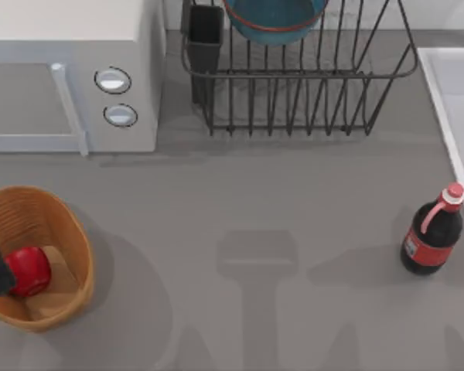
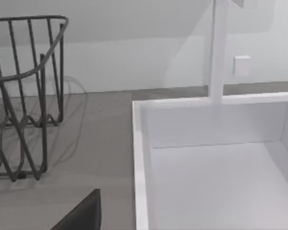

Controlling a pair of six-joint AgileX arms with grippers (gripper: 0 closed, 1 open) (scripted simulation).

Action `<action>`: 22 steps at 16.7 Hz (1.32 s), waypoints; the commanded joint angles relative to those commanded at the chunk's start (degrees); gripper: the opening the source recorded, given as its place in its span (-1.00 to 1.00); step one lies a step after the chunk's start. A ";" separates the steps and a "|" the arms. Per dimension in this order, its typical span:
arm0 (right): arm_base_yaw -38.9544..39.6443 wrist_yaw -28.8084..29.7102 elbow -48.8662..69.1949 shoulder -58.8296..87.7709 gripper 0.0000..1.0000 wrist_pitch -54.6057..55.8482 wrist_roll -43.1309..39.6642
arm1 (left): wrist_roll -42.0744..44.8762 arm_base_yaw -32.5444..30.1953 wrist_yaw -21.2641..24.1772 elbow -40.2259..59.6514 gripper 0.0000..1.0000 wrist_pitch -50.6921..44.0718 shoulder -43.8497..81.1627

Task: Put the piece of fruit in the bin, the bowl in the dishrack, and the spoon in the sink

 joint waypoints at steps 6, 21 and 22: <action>-9.26 -0.09 16.93 27.62 1.00 -21.84 5.02 | 0.00 0.00 0.00 0.00 1.00 0.00 0.00; -22.73 0.39 43.47 71.89 1.00 -54.62 11.10 | 0.00 0.00 0.00 0.00 1.00 0.00 0.00; -22.46 0.35 43.29 71.68 1.00 -54.48 11.03 | 0.00 0.00 0.00 0.00 1.00 0.00 0.00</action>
